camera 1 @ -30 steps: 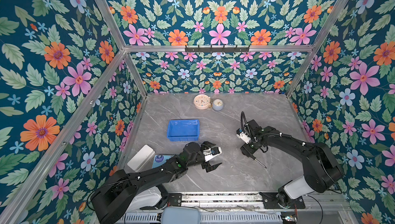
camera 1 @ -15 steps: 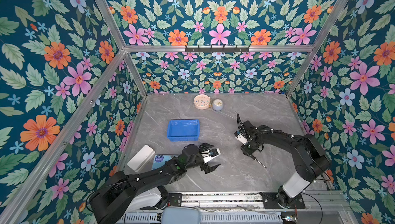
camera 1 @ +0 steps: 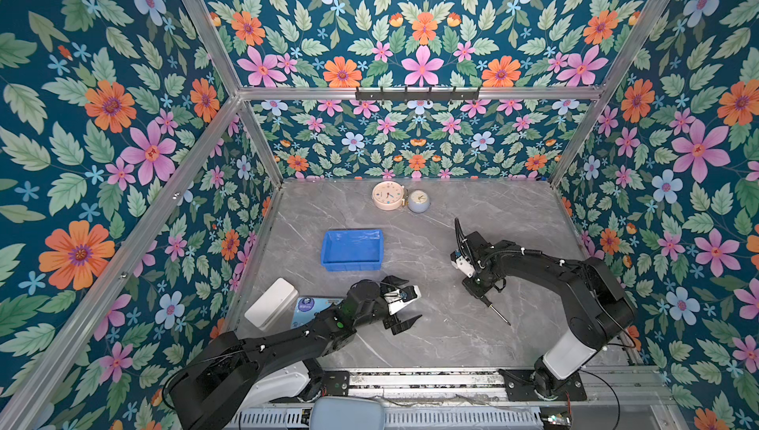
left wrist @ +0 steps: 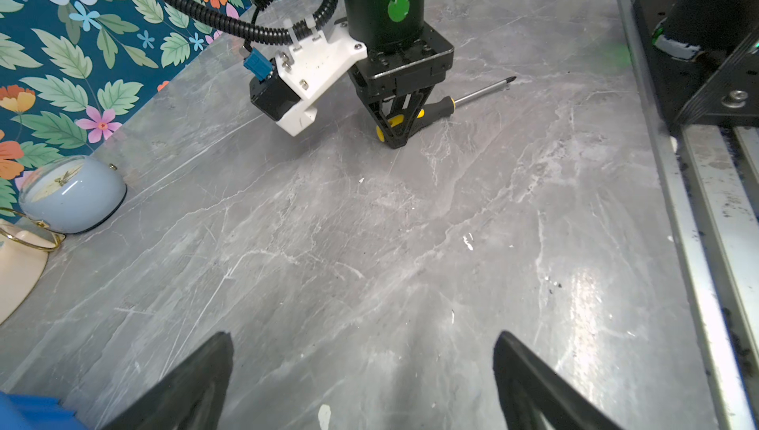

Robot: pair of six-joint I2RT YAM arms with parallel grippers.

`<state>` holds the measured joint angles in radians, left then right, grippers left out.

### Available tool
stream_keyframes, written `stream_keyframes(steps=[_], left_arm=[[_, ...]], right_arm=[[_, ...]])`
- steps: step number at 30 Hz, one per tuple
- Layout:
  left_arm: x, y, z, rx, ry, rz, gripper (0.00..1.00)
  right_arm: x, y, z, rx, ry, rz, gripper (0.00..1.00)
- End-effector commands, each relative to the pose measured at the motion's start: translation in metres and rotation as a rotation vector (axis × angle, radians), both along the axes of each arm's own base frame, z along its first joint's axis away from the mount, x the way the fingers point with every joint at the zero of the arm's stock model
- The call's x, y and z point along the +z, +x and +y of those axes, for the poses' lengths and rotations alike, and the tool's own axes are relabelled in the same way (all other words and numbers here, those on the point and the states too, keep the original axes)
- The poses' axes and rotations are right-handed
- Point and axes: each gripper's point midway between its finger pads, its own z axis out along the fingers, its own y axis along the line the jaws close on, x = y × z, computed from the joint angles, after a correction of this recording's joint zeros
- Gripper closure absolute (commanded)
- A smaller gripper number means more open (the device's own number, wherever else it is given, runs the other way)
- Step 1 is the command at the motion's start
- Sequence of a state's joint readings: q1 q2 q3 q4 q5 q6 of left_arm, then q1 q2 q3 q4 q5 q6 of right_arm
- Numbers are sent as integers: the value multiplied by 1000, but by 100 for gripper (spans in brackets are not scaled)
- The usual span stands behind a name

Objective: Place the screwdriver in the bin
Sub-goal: 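Close the right gripper on the yellow-and-black screwdriver handle, then lift the screwdriver with the right gripper toward the left gripper while the left gripper approaches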

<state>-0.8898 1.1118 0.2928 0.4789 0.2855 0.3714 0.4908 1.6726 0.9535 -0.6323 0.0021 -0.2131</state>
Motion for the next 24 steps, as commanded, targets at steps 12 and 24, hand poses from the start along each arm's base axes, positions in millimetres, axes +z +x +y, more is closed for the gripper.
stream_keyframes(steps=[12, 24], left_arm=[[35, 16, -7, 101, -174, 35, 0], [90, 35, -18, 189, -475, 118, 0]], right_arm=[[50, 13, 3, 2, 62, -161, 100], [129, 39, 34, 67, 254, -368, 100]])
